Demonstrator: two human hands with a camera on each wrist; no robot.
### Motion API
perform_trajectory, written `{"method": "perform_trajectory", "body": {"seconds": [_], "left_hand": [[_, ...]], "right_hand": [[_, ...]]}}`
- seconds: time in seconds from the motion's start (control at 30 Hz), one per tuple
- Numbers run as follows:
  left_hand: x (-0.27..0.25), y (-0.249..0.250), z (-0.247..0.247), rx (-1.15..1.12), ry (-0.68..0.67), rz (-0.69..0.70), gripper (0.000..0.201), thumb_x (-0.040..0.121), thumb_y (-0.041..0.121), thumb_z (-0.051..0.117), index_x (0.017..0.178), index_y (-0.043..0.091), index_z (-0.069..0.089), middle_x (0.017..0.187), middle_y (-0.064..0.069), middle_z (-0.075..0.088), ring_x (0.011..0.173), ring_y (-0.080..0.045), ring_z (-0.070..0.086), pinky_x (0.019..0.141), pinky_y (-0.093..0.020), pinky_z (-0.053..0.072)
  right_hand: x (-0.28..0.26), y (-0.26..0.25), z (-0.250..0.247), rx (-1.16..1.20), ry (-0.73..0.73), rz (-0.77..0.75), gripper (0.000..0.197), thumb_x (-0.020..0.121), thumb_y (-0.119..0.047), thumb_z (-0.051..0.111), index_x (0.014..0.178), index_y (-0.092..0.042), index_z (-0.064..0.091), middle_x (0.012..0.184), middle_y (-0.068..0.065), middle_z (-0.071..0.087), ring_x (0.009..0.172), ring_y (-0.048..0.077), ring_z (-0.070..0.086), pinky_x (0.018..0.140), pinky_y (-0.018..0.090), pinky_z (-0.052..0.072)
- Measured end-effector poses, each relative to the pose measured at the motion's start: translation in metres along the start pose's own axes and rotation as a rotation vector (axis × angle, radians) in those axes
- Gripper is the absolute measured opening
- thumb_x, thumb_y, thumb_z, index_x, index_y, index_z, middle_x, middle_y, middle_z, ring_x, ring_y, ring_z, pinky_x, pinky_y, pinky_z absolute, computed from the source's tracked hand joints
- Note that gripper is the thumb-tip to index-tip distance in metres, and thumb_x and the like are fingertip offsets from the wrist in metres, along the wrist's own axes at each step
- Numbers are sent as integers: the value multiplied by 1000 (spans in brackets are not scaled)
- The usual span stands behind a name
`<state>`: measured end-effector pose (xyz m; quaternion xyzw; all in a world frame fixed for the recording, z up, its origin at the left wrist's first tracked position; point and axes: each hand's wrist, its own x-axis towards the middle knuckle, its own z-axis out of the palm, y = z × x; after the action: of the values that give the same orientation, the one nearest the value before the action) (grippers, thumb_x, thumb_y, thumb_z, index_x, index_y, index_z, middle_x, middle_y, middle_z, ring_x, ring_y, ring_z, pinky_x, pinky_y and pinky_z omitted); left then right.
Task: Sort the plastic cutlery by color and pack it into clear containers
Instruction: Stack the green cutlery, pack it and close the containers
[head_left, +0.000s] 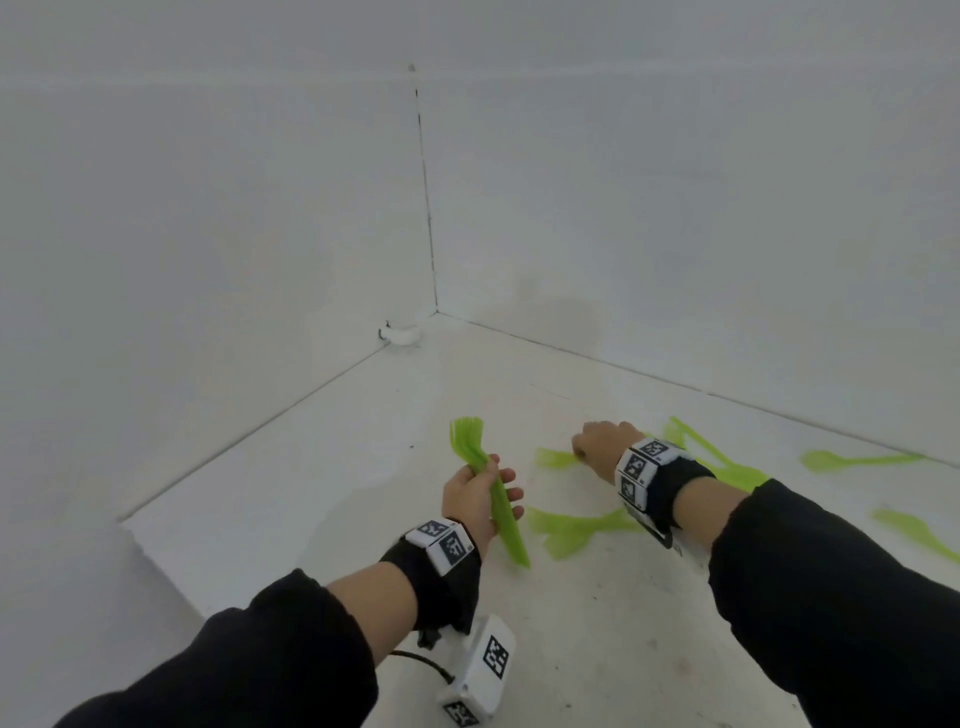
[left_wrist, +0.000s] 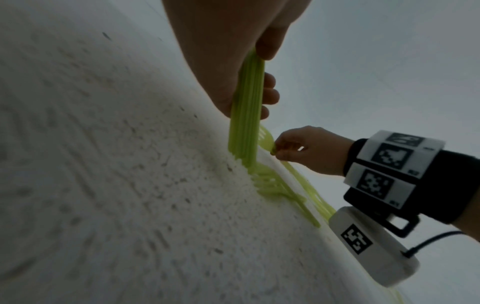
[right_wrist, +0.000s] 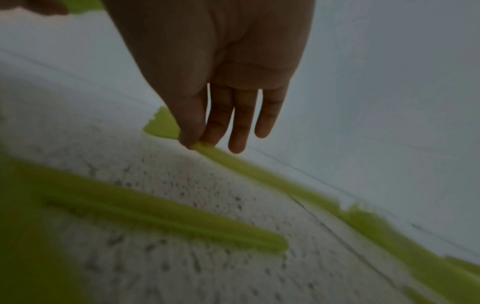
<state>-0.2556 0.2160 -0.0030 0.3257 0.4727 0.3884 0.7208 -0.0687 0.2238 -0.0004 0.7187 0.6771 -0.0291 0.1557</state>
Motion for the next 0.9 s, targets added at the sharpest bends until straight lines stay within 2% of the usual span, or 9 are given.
{"method": "perform_trajectory", "body": {"seconds": [0.13,0.2,0.3,0.4,0.43,0.57,0.7,0.8,0.9], "left_hand": [[1,-3,9,6,-14,-15,19,99,11,42,83,13,51,75,-7,54,59,-21,49,57,-30,42],[2,-5,13,11,-27,-20,18,99,11,43,83,13,51,76,-7,54,60,-21,50,58,-31,43],[2,-6,18,19,-40,-20,18,99,11,42,84,13,51,76,-7,54,61,-21,50,58,-32,43],[2,-6,22,16,-44,-23,18,99,11,43,83,13,51,75,-7,54,60,-21,49,57,-31,43],[2,-6,22,13,-48,-24,18,99,11,43,83,13,51,75,-7,54,60,-21,49,57,-31,42],[1,-8,23,5,-55,-23,18,99,11,43,83,13,51,75,-8,54,60,-21,49,58,-32,43],[-2,-12,27,18,-60,-21,14,99,13,44,87,11,52,76,-7,54,61,-21,50,58,-33,44],[-3,-21,33,58,-71,-14,18,98,14,46,81,13,51,78,-5,48,64,-18,49,58,-34,46],[-6,-33,42,93,-124,-36,18,98,14,46,82,12,53,81,-6,49,68,-18,50,61,-35,48]], "right_hand": [[-9,1,6,380,129,47,29,97,-5,34,121,-4,49,124,18,44,105,34,54,90,33,38],[-19,-1,8,431,14,-37,31,97,-21,45,123,-6,51,123,15,47,114,29,50,95,28,34],[-35,-3,12,332,-183,-93,56,77,-32,74,122,-7,53,124,11,48,115,24,48,94,25,36],[-38,-6,20,294,-215,-57,27,79,-27,72,99,-13,61,123,14,56,104,22,53,79,22,37],[-38,-6,22,302,-204,-28,27,83,-28,68,102,-10,61,123,14,58,105,23,54,79,23,37],[-42,4,22,426,-91,189,37,93,-35,52,116,-5,54,123,15,56,114,28,52,89,30,41],[-52,9,23,696,124,346,20,93,-29,53,91,-10,46,102,16,57,96,27,55,67,25,34],[-62,2,24,945,332,401,31,86,-32,64,76,-13,42,83,6,49,76,20,48,56,26,33],[-69,-14,27,1177,322,380,35,83,-30,68,68,-16,40,73,3,49,61,18,51,51,23,40]]}}
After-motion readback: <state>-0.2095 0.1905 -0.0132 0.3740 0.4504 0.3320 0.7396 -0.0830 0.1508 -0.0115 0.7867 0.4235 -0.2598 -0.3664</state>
